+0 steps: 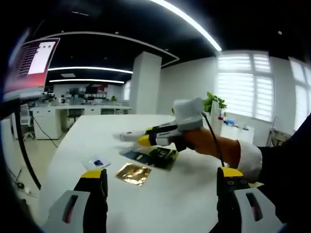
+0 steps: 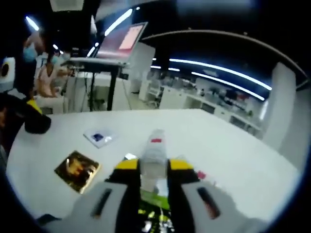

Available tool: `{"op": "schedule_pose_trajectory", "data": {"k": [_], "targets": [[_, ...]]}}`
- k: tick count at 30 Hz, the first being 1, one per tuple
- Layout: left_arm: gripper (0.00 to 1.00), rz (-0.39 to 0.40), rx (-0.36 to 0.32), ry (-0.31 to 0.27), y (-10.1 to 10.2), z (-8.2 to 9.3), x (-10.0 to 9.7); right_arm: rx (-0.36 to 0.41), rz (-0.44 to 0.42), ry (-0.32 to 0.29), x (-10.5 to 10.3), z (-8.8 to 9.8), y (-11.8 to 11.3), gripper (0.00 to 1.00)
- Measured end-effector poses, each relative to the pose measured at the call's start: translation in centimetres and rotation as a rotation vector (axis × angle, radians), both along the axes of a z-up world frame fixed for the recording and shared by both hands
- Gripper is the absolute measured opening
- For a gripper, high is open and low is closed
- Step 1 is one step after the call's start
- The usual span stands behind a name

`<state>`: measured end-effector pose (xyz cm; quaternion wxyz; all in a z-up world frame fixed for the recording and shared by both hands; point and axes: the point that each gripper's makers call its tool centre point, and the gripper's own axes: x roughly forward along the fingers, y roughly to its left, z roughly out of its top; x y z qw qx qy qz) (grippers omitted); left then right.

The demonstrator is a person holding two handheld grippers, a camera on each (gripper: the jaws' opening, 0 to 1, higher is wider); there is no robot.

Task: Arrange the skincare products in the storage area until every visible bottle or jar stands upright without overlapping.

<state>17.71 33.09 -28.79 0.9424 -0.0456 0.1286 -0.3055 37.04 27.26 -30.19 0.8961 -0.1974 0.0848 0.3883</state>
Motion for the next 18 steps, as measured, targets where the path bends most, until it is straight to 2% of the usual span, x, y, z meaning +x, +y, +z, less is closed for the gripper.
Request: {"op": "schedule_pose_trajectory", "data": {"k": [8,12,18], "targets": [[0.95,-0.002,0.004,0.006,-0.1,-0.3,0.0,-0.110,0.006,-0.105,-0.1,0.7,-0.7,0.18],[0.95,-0.004,0.004,0.005,-0.2,-0.2,0.0,-0.156,0.014,-0.154,0.6,1.4,-0.9,0.18],[0.95,-0.016,0.000,-0.001,-0.6,-0.1,-0.1,-0.227,0.022,-0.257,-0.6,2.6,-1.2,0.18]]}}
